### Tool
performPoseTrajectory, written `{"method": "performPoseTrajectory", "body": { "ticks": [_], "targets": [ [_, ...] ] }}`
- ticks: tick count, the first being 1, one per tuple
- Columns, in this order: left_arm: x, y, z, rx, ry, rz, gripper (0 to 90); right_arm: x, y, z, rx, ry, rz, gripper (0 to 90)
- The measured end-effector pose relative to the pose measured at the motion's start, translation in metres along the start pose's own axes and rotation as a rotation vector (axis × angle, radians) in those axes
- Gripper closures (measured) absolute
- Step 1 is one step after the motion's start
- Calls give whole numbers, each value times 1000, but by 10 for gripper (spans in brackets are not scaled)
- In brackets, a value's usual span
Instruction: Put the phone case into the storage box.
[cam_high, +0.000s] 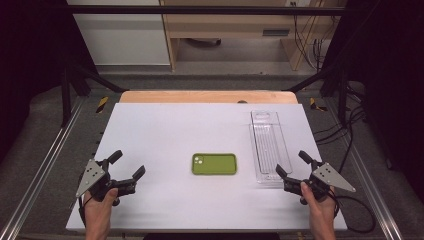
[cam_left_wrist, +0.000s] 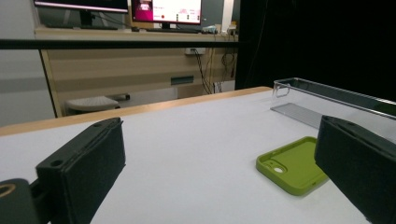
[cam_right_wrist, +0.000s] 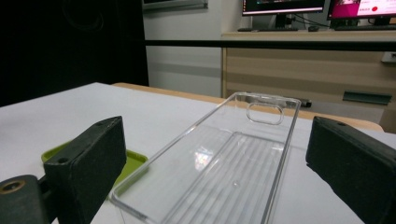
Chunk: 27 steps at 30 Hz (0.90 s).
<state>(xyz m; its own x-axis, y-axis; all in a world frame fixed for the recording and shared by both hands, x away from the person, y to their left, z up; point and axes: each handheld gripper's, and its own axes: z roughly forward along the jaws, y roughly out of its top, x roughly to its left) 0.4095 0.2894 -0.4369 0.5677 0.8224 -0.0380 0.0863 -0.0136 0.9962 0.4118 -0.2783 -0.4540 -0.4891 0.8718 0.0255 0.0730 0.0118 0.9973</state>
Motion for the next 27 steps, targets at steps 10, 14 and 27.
{"method": "performPoseTrajectory", "body": {
  "ticks": [10,14,27],
  "targets": [
    [-34,7,41,88,-34,62,22,3,-4,-1,39,-10,-23,48],
    [-49,10,65,136,-48,108,21,2,-4,-2,43,-8,-26,45],
    [-90,3,135,315,-182,148,22,1,-4,-3,45,-16,-25,42]
  ]
}}
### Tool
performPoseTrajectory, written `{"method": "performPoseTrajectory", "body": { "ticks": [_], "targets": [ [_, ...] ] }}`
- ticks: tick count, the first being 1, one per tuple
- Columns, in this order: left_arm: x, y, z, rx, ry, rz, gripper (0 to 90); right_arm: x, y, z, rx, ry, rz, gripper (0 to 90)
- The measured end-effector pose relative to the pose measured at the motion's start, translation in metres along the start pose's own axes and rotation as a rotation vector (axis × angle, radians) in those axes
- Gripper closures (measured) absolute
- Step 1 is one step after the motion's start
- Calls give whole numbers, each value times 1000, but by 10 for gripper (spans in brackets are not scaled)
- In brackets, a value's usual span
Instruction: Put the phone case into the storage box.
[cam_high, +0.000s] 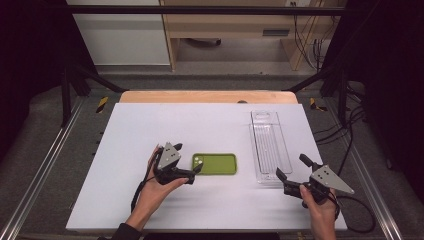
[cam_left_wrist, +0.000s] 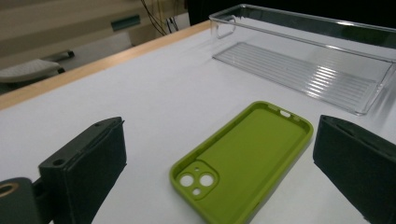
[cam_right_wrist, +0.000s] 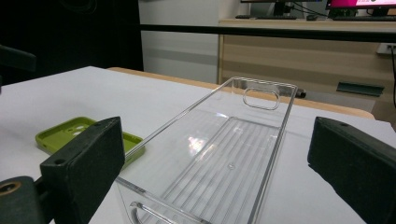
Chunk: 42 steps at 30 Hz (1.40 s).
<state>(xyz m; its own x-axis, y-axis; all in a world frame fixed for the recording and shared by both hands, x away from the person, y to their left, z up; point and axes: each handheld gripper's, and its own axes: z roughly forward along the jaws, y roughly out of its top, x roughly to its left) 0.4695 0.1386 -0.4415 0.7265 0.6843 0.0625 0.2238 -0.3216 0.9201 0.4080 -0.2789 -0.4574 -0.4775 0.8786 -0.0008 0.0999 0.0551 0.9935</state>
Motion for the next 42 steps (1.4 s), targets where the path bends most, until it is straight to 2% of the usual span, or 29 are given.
{"method": "performPoseTrajectory", "body": {
  "ticks": [6,9,12,17,21,23,26,28,33,36,38,42],
  "targets": [
    [-7,-1,12,45,-21,11,30,-1,1,-6,-17,-22,5,43],
    [-11,-3,19,85,-39,21,39,-1,1,-13,-18,-29,2,43],
    [-11,-5,24,105,-45,31,48,-2,1,-13,-18,-28,0,43],
    [-10,-5,32,121,-41,23,74,-1,1,-10,2,-26,-25,43],
    [-7,-6,39,132,-36,3,114,0,0,-10,4,-30,-25,43],
    [-7,-6,41,147,-38,3,174,-1,0,-10,3,-26,-22,44],
    [-7,-5,43,171,-35,2,312,1,0,-10,6,-23,-24,45],
    [-7,-4,44,198,-34,-20,423,2,0,-11,9,-24,-24,45],
    [-11,-6,45,263,-33,-13,683,1,1,-11,2,-27,-23,45],
    [-10,-6,44,299,-23,-42,804,1,0,-10,1,-25,-22,47],
    [-10,-7,43,318,-26,-72,860,1,0,-10,1,-22,-21,47],
    [-10,-8,43,353,-24,-79,900,2,0,-10,3,-23,-26,47]
  ]
}}
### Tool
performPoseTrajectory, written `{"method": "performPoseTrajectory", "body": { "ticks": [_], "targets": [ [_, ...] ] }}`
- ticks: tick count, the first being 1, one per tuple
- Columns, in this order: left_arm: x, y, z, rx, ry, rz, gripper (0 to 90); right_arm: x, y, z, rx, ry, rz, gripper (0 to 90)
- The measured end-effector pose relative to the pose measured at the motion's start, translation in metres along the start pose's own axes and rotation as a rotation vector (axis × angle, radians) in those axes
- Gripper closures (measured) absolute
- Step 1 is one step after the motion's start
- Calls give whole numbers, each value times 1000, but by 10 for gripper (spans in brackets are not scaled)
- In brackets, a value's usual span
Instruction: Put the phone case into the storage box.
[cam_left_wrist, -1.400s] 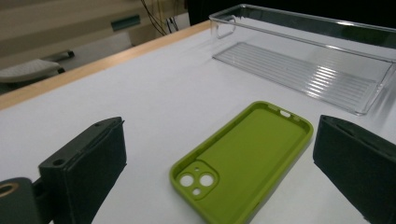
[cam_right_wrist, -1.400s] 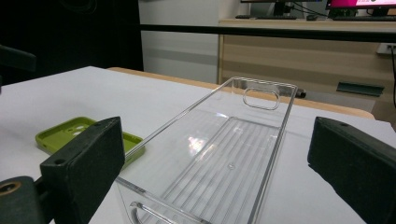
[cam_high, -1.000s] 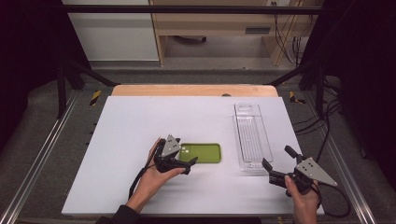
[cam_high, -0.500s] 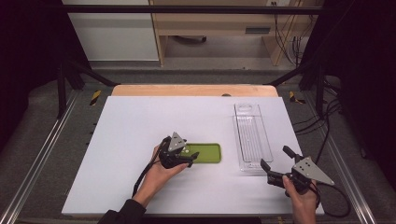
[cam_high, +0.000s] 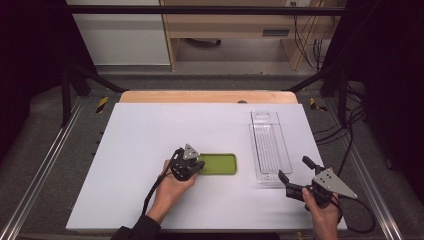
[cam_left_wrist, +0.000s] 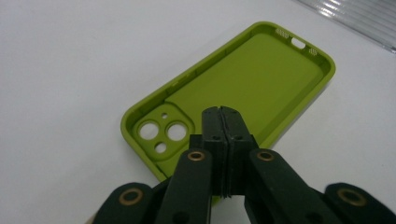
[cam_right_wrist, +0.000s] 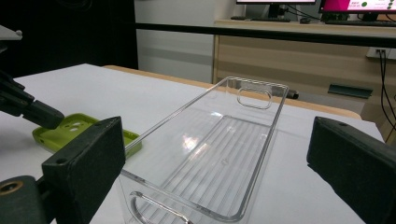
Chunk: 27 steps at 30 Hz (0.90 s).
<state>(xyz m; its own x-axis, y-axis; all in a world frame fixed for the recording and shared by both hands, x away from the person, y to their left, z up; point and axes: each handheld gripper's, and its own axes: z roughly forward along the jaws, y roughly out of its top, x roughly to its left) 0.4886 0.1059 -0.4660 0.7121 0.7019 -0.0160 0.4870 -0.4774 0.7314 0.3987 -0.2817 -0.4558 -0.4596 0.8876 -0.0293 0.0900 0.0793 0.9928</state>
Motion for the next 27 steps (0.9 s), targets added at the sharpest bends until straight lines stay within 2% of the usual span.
{"method": "performPoseTrajectory", "body": {
  "ticks": [5,10,12,13,16,18,20,27],
  "targets": [
    [0,-5,1,37,1,-20,900,-1,0,-1,-5,-3,3,48],
    [1,-8,-4,39,-3,-45,900,-1,0,-2,-11,-5,16,48],
    [4,-10,-7,74,4,-36,900,-1,0,-1,-6,-6,12,48],
    [5,-12,-8,79,1,-34,900,-1,0,0,-6,-8,10,48],
    [9,-18,-14,78,-36,-72,900,0,0,0,-6,-7,11,48],
    [10,-21,-17,80,-46,-78,900,1,0,-1,-6,-9,10,48],
    [12,-32,-28,74,-66,-94,900,0,0,0,-5,-10,8,48],
    [14,-59,-55,64,-72,-102,900,3,-1,0,-5,-13,12,47]
  ]
}}
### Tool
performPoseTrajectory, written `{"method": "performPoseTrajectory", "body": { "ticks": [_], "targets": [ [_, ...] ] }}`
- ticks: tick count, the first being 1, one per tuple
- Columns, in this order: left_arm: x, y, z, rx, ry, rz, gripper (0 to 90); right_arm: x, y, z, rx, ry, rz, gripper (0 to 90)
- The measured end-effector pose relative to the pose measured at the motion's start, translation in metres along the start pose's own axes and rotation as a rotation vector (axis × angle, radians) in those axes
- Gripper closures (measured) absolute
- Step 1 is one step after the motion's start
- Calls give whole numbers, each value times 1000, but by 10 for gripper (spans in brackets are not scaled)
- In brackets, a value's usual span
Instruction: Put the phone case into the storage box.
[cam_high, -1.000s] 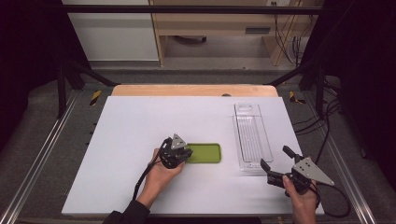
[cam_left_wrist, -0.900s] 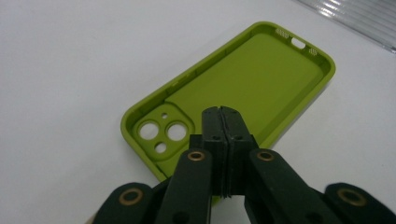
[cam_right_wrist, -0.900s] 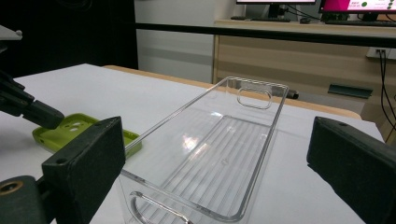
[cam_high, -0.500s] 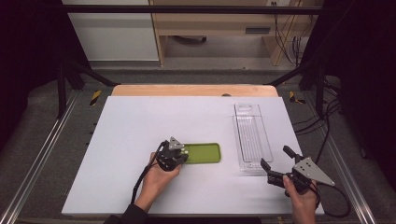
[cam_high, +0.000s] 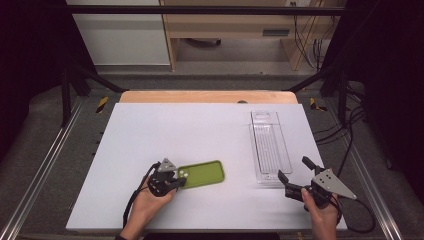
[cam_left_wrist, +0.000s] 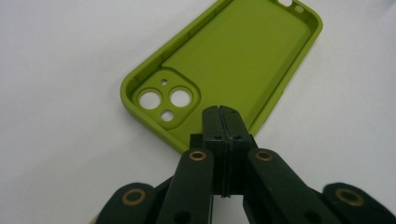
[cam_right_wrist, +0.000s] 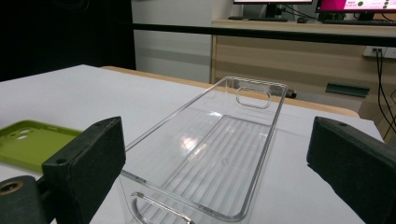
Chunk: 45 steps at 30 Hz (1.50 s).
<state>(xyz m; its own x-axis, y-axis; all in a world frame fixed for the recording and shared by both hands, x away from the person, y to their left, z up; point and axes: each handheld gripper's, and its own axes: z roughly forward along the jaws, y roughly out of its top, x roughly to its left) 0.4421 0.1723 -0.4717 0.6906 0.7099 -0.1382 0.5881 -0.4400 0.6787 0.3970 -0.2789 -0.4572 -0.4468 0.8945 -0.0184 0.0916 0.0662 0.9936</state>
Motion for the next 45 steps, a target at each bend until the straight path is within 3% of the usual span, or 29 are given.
{"method": "performPoseTrajectory", "body": {
  "ticks": [4,7,8,11,16,17,18,19,21,22,23,29,35,45],
  "targets": [
    [1,-11,-12,12,3,17,900,4,1,0,-1,4,-9,46],
    [6,-20,-24,28,32,45,900,9,2,1,-3,-25,-40,38],
    [11,-25,-30,27,41,40,900,12,5,2,-1,-79,-38,34],
    [20,-29,-36,37,65,51,900,22,11,3,-12,-80,-63,33],
    [30,-30,-39,25,87,44,900,49,19,9,15,-8,-136,30],
    [30,-30,-39,25,87,44,900,49,19,9,15,-8,-136,30],
    [34,-29,-38,17,90,46,900,61,24,12,29,30,-169,30],
    [34,-29,-38,17,90,46,900,61,24,12,29,30,-169,30],
    [39,-28,-37,14,108,43,900,81,31,21,70,83,-210,30],
    [39,-28,-37,14,108,43,900,81,31,21,70,83,-210,30],
    [43,-28,-37,11,117,46,900,95,37,29,96,123,-240,30],
    [50,-27,-37,-3,135,61,900,127,51,50,167,189,-310,33],
    [49,-26,-33,-14,158,83,900,140,50,58,183,224,-314,38],
    [51,-25,-30,-21,161,67,900,147,47,64,209,263,-310,40]
  ]
}}
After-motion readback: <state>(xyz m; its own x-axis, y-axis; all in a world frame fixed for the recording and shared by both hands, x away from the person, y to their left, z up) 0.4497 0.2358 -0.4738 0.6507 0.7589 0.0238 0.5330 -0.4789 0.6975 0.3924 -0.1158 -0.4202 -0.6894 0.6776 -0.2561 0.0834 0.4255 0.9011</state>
